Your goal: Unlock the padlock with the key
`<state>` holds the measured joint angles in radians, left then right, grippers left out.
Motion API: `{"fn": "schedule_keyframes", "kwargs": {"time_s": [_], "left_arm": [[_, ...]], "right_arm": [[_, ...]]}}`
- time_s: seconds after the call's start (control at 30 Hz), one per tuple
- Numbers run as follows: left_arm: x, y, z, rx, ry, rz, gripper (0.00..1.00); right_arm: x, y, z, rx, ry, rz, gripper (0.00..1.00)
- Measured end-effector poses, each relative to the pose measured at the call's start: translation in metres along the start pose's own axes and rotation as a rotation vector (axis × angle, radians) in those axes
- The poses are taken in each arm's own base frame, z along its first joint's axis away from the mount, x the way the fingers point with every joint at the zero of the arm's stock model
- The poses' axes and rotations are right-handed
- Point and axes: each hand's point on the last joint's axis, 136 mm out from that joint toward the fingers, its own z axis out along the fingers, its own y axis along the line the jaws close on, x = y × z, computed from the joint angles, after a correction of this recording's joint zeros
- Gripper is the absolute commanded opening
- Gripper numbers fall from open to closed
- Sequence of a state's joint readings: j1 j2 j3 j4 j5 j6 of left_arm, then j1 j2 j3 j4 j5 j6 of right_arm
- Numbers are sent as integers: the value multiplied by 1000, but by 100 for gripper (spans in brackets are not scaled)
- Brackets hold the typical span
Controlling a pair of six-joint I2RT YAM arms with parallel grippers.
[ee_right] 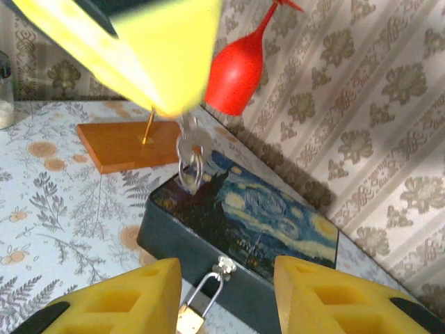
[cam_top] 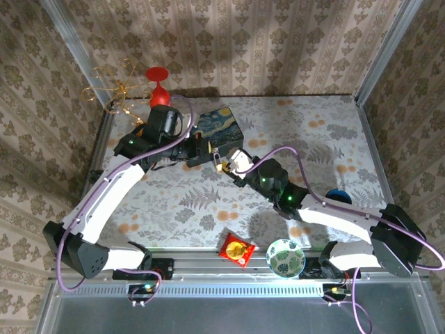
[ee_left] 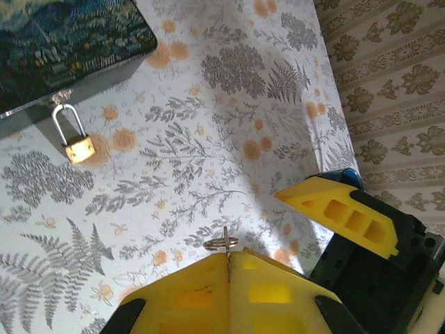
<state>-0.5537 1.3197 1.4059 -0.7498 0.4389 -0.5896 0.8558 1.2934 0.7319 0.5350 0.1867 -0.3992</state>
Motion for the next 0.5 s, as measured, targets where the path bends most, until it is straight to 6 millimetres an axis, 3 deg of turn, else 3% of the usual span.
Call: {"fn": "schedule_keyframes", "kwargs": {"time_s": [0.23, 0.5], "left_arm": [[6, -6, -1, 62, 46, -59, 0], [12, -6, 3, 91, 75, -95, 0]], "right_arm": [[-22, 7, 10, -7, -57, -45, 41], [-29, 18, 17, -33, -75, -69, 34]]}}
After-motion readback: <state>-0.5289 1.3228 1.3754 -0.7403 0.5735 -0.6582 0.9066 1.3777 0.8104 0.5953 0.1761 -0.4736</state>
